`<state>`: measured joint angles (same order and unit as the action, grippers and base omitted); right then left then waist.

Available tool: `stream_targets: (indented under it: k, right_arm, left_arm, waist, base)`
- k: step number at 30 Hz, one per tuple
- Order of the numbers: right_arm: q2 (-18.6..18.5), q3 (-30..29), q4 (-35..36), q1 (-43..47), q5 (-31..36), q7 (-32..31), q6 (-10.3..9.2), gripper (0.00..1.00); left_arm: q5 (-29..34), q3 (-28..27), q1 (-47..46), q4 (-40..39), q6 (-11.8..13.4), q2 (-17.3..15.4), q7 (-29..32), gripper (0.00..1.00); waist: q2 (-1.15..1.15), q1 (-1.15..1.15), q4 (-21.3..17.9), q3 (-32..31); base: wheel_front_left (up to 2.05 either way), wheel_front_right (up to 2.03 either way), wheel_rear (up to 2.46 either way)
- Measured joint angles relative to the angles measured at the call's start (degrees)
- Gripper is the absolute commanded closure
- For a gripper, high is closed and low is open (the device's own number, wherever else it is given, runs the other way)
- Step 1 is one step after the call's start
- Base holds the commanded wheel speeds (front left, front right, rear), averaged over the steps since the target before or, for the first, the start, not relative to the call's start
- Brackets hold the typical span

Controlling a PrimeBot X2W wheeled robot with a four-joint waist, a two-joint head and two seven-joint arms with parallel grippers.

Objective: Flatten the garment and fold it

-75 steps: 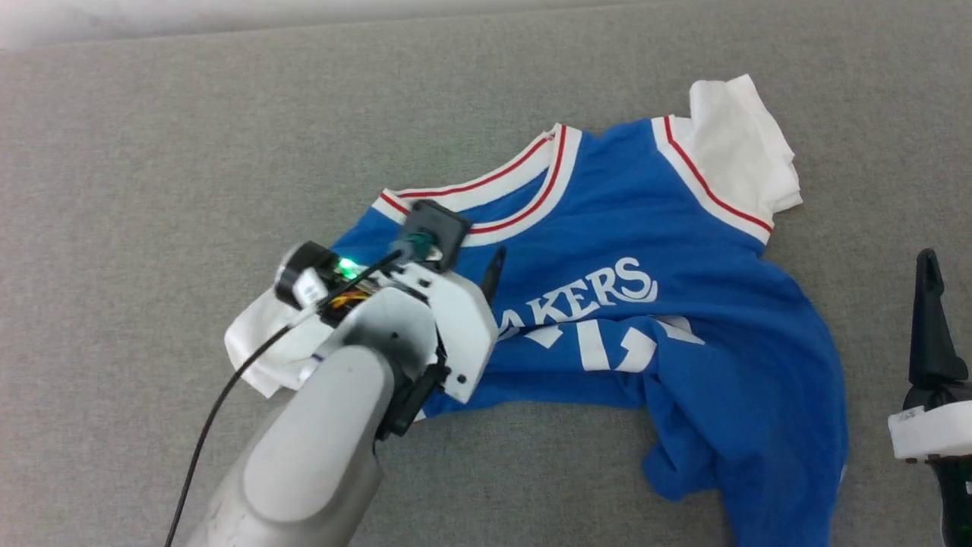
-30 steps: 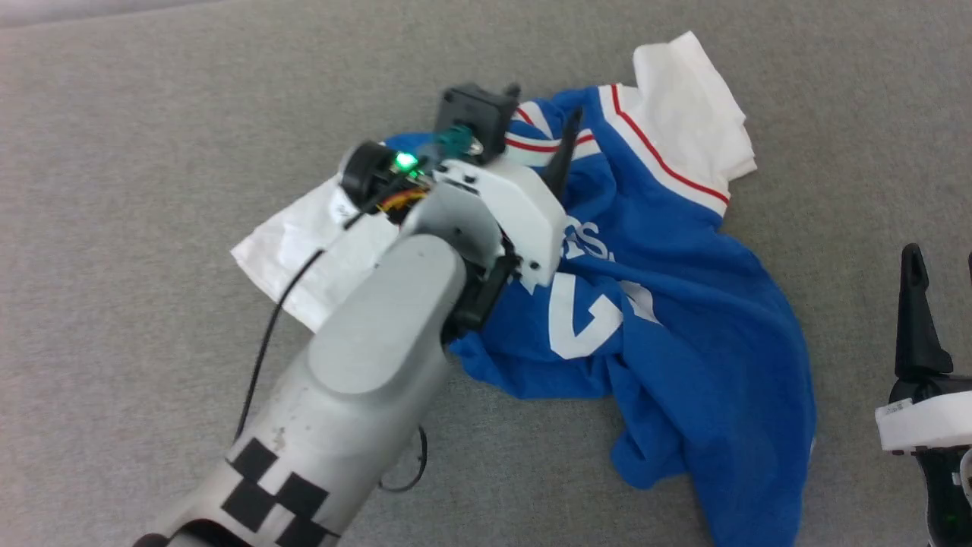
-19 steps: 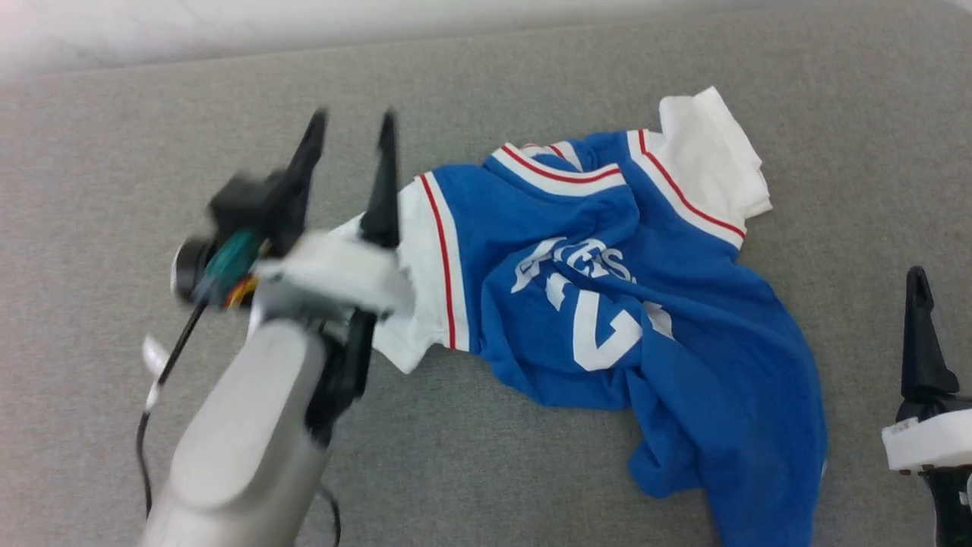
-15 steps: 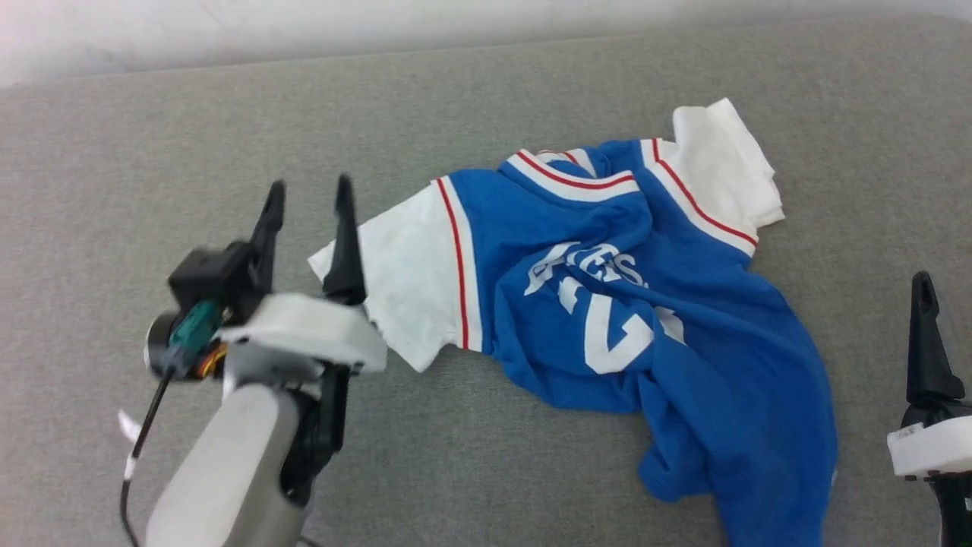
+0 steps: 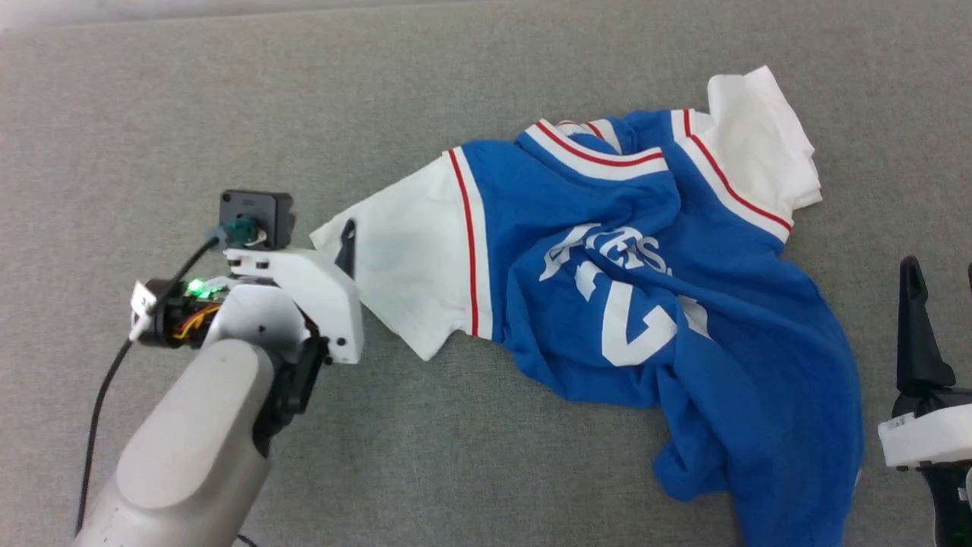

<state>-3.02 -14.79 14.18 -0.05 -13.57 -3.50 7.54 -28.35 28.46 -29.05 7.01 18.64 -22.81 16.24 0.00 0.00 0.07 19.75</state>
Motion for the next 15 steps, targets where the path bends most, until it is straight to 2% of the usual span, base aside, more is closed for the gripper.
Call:
stream_targets:
  k: [3, 6, 10, 11, 12, 13, 15]
  right_arm:
    - [0.0, -0.08, -0.16, -0.11, -0.01, 0.02, 0.0, 0.0]
    - [-0.01, -0.23, -0.37, -0.49, -0.04, 0.14, 0.0, 0.0]
    - [-0.01, -0.14, -0.73, -0.91, -0.11, 0.53, 0.0, 0.0]
    - [-0.01, -0.11, -0.86, -0.92, -0.11, 0.55, 0.0, 0.0]
    - [-0.01, -0.08, -1.05, -0.93, -0.11, 0.58, 0.0, 0.0]
    - [-0.01, -0.07, -1.25, -0.97, -0.11, 0.58, 0.0, 0.0]
    - [-0.01, -0.08, -1.54, -1.05, -0.11, 0.58, 0.0, 0.0]
  left_arm:
    - [-0.47, 0.36, -0.96, 2.76, 1.19, -0.83, 6.22, 0.0]
    - [-0.45, 0.77, -1.68, 3.16, 2.61, -1.16, 9.84, 0.0]
    - [-1.67, 0.73, -2.84, 2.53, 2.1, -1.45, 12.24, 0.0]
    - [-2.4, 0.71, -2.85, 2.41, 1.58, -1.6, 13.02, 0.43]
    - [-3.01, 0.67, -2.89, 2.24, 1.19, -1.88, 13.78, 0.95]
    - [-3.53, 0.73, -3.04, 2.07, 0.52, -2.23, 14.63, 1.0]
    - [-4.71, 0.96, -3.24, 1.56, -0.7, -2.66, 16.64, 1.0]
  waist:
    - [0.0, 0.0, -0.58, 1.16]
    - [0.0, 0.0, -1.29, 2.12]
    - [0.0, 0.0, -2.13, 3.04]
    - [0.0, 0.0, -2.3, 3.19]
    - [0.0, 0.0, -2.44, 3.3]
    - [0.0, 0.0, -2.56, 3.36]
    - [0.0, 0.0, -2.63, 3.26]
  base:
    - [0.0, 0.0, 0.0]
    - [0.0, 0.0, 0.0]
    - [0.0, 0.0, 0.0]
    - [0.0, 0.0, 0.0]
    - [0.0, 0.0, 0.0]
    - [0.0, 0.0, 0.0]
    - [0.0, 0.0, 0.0]
